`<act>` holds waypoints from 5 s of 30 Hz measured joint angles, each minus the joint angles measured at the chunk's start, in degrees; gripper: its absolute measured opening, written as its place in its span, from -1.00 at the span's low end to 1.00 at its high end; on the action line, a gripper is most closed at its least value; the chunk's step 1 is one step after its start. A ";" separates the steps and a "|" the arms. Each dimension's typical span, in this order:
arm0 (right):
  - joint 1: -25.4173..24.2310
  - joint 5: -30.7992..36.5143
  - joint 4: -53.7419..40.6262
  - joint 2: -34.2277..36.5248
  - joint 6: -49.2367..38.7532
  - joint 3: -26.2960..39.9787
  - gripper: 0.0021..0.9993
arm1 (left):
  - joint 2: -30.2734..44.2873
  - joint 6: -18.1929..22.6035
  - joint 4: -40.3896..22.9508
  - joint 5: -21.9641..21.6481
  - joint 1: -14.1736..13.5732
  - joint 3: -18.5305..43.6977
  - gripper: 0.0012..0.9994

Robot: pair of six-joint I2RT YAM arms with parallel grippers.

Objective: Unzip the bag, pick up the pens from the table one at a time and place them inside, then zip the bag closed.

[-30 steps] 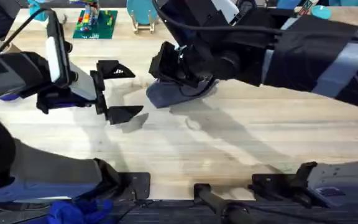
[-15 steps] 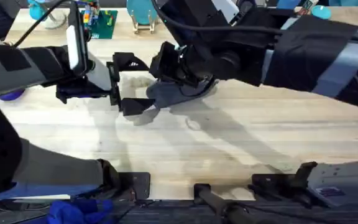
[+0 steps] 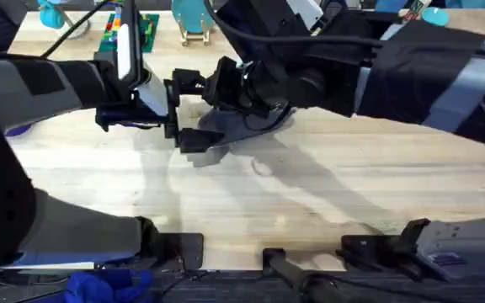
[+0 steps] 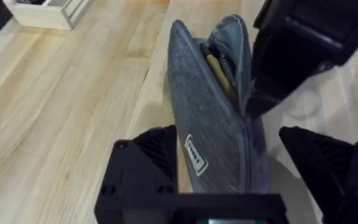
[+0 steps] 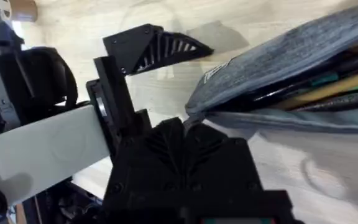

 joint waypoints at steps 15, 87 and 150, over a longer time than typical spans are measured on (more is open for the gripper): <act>0.00 0.02 0.27 0.02 -0.17 0.00 -0.94 | 0.00 -2.59 -0.06 -3.38 -0.84 -0.04 -0.25; -11.76 3.45 -15.79 -0.85 -3.15 0.11 -0.94 | 0.00 -3.00 1.53 -4.76 -1.28 -0.22 -0.92; -29.59 21.96 -26.01 -0.83 -10.29 0.11 -0.94 | 0.00 -3.00 1.18 -4.99 -1.25 -0.26 -0.92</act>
